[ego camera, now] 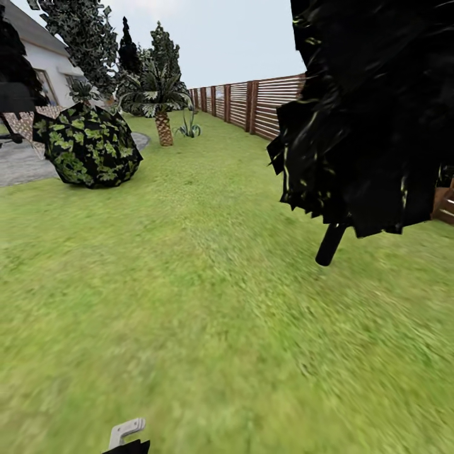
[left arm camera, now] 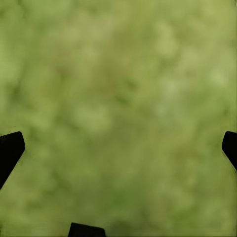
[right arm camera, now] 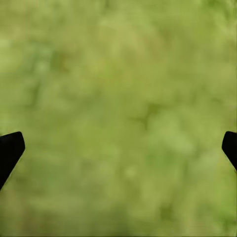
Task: Take the three Easter eggs out of the wicker basket on the lawn in the garden, then place them on the lawn next to a single tree (choose any tree) so that all three eggs are next to the same tree and none are left in the basket.
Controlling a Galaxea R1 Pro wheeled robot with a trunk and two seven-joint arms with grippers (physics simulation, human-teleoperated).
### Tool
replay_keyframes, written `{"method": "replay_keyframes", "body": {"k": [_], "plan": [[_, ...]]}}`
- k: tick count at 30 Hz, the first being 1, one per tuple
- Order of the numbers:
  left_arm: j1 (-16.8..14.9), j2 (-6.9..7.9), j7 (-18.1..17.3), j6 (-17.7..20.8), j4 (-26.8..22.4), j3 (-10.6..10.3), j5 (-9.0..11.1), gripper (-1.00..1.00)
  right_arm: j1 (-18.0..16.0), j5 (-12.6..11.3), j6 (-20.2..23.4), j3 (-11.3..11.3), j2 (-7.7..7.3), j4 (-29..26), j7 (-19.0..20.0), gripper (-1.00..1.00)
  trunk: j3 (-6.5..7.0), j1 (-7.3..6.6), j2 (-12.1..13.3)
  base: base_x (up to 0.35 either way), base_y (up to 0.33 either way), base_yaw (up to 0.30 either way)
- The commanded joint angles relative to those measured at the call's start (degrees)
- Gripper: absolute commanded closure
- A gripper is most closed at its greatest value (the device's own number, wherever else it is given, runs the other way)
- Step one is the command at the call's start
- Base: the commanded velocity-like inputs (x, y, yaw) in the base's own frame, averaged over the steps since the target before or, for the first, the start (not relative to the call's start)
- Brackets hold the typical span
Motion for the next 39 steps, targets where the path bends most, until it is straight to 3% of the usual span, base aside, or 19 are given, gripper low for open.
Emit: {"method": "replay_keyframes", "body": {"k": [1, 10, 39], "plan": [[0.0, 0.0, 0.0, 0.0, 0.0, 0.0, 0.0, -1.0, 0.0, 0.0, 0.0, 0.0, 0.0, 0.0, 0.0, -1.0, 0.0, 0.0, 0.0, 0.339, 0.0, 0.295], [0.0, 0.0, 0.0, 0.0, 0.0, 0.0, 0.0, -1.0, 0.0, 0.0, 0.0, 0.0, -0.13, 0.0, 0.0, -1.0, 0.0, 0.0, 0.0, 0.339, 0.0, 0.24], [0.0, -0.01, 0.0, 0.0, 0.0, 0.0, 0.0, -1.0, 0.0, 0.0, 0.0, 0.0, -0.21, -0.1, 0.1, -1.0, 0.0, 0.0, 0.0, 0.339, 0.0, 0.004]]}}
